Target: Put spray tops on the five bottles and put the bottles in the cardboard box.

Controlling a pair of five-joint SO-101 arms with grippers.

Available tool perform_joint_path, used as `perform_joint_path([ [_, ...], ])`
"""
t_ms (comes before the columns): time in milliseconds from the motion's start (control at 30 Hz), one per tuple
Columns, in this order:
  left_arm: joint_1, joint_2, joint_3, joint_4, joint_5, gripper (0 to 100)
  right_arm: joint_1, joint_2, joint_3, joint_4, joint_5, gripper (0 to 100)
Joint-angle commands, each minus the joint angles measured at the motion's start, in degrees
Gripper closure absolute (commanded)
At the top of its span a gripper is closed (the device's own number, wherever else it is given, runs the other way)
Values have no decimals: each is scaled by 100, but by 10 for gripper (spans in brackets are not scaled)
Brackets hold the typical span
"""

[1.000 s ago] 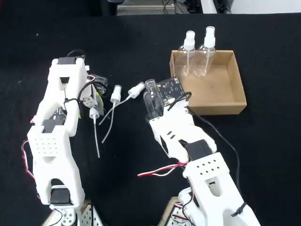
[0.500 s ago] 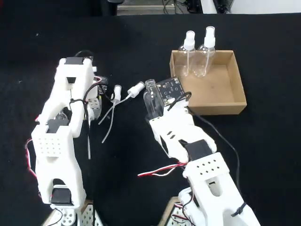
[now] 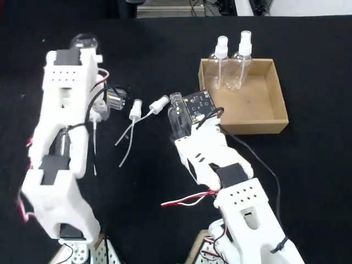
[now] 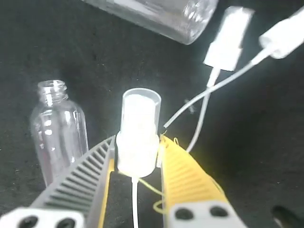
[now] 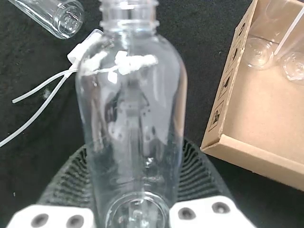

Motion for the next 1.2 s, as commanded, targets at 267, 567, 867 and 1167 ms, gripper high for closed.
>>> perform_joint_path([
  [267,92,-3332,2440,-1574,158,970,-730,-2747,927,290,-18,988],
  [567,523,-5881,2844,-2673,281,970,-738,-3767,1332,281,-18,988],
  [867,1851,-6435,2185,-3921,1178,970,-738,-4752,1710,273,-18,988],
  [1167,2721,-6259,2299,-4923,1653,970,-738,-5385,2026,273,-18,988],
])
